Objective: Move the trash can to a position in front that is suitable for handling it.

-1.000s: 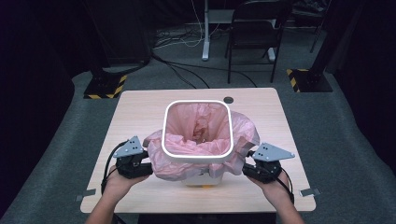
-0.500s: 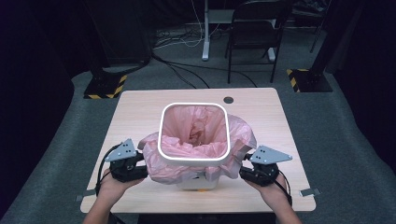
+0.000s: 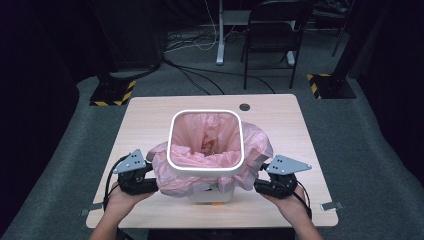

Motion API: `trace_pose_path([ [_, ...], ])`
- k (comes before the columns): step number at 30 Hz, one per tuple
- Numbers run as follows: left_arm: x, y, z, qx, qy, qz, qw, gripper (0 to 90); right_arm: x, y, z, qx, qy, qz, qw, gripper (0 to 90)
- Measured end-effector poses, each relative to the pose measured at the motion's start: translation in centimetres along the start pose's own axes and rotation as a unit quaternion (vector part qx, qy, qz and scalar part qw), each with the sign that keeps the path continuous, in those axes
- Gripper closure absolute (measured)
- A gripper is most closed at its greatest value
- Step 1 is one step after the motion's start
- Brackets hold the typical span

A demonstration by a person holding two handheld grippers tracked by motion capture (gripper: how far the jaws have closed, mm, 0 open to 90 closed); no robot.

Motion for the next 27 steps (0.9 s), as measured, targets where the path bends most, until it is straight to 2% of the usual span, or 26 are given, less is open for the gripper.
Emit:
trace_pose_path([
  [1, -0.1, 0.0, 0.0, 0.0, 0.004, 0.0, 1.0, 48.5, 0.0, 0.1, 0.1, -0.002, -0.01, 0.002, 0.9999, 48.2],
  [5, -0.5, -0.1, -0.3, -0.003, 0.017, 0.001, 0.9999, 40.9, -0.3, 0.3, 0.5, 0.005, -0.019, 0.004, 0.9998, 43.5],
  [13, -1.1, -0.4, -0.6, 0.005, 0.026, -0.005, 0.9996, 34.5, -0.4, -0.4, 0.6, 0.004, -0.02, -0.017, 0.9996, 38.1],
  [21, -1.9, -0.8, -0.6, 0.002, 0.025, 0.0, 0.9997, 32.6, -1.3, -0.2, 0.9, 0.009, -0.016, -0.006, 0.9998, 39.5],
  [27, -2.6, -0.8, -0.7, 0.002, 0.027, 0.006, 0.9996, 33.4, -2.0, -0.2, 1.0, 0.002, -0.009, -0.013, 0.9999, 44.0],
])
Point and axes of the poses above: each handheld gripper's, and its own axes: x roughly forward along the jaws, y roughly out of its top, z roughly to its right, the point moved 8 cm from there along x, roughly forward along the jaws, and after that the axes turned 13 degrees about x, right-handed, at the moved point
